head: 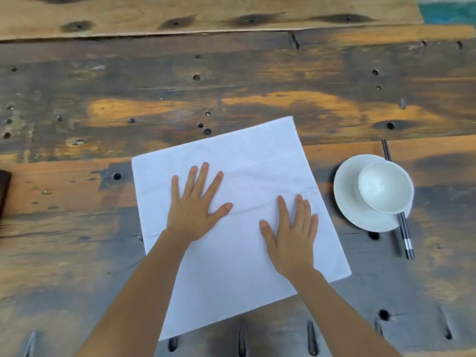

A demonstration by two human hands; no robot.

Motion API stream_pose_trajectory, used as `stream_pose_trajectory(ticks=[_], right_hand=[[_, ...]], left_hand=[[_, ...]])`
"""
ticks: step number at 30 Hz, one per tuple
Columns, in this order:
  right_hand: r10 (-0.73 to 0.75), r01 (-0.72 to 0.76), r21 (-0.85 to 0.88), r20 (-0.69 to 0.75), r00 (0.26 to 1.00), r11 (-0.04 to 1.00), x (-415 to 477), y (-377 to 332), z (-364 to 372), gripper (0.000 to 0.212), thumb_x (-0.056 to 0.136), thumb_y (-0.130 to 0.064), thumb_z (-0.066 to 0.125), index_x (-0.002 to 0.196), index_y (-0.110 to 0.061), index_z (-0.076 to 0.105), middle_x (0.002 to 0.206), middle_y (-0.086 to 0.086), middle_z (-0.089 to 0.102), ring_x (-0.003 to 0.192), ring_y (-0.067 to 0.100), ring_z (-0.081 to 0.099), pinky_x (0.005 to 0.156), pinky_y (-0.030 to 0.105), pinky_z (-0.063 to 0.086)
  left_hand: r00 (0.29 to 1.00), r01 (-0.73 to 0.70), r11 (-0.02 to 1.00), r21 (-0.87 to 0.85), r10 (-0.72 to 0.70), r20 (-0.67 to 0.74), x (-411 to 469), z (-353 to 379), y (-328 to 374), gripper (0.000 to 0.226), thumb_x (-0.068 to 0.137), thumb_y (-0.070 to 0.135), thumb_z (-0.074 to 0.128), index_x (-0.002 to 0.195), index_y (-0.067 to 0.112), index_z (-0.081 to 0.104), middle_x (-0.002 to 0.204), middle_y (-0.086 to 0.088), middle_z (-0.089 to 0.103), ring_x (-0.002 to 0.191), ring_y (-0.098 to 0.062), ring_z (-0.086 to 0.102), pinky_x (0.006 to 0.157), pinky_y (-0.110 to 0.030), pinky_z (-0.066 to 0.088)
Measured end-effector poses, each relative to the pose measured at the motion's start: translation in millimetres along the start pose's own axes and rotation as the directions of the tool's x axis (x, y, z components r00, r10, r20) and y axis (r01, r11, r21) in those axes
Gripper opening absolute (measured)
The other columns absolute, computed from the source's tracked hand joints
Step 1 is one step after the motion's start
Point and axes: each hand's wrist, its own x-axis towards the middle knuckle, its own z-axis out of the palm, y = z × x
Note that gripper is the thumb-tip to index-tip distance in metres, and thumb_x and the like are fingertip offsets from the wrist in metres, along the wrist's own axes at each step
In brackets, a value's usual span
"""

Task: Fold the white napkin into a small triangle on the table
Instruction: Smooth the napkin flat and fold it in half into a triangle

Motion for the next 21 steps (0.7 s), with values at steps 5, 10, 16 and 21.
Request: stream_pose_trajectory(ticks=[5,10,16,21], right_hand=[[-0.173,0.169,-0.123,-0.023,0.985,0.978,58.7,-3.6,6.8,0.069,0.101,-0.064,0.025,0.16,-0.03,0.015,0.17,0.01,0.002,0.157,0.025,-0.004,0.125,0.052,0.0],[-0.362,0.352,-0.187,-0.024,0.932,0.917,112.4,-3.5,1.6,0.069,0.101,-0.063,0.026,0.16,-0.028,0.019,0.17,0.009,0.007,0.157,0.024,0.001,0.125,0.053,0.007],[-0.524,0.532,-0.231,0.099,0.846,0.815,171.6,-13.5,-18.9,0.071,0.099,-0.063,0.024,0.16,-0.028,0.02,0.17,0.01,0.008,0.157,0.025,0.003,0.125,0.052,0.005],[-0.503,0.518,-0.208,0.124,0.855,0.83,176.0,-34.0,-22.2,0.074,0.097,-0.063,0.02,0.161,-0.026,0.018,0.17,0.008,0.002,0.156,0.025,-0.006,0.122,0.056,-0.009]], left_hand=[[0.978,0.187,0.98,-0.065,-0.192,-0.076,6.9,7.6,-15.3,0.079,0.095,0.079,0.017,0.163,0.042,0.007,0.174,0.003,-0.004,0.161,-0.022,-0.006,0.125,-0.061,-0.001],[0.933,0.343,0.934,-0.101,-0.351,-0.076,19.0,13.1,-15.0,0.078,0.094,0.081,0.007,0.162,0.044,-0.007,0.173,0.004,-0.015,0.159,-0.022,-0.013,0.124,-0.059,-0.008],[0.867,0.476,0.86,-0.181,-0.494,-0.066,30.6,8.9,-7.6,0.079,0.096,0.078,0.008,0.162,0.04,-0.01,0.173,0.001,-0.016,0.159,-0.024,-0.014,0.124,-0.062,-0.007],[0.85,0.515,0.839,-0.177,-0.526,-0.022,36.2,3.4,-4.7,0.079,0.096,0.073,0.0,0.162,0.032,-0.016,0.172,-0.004,-0.021,0.159,-0.027,-0.016,0.122,-0.065,-0.008]])
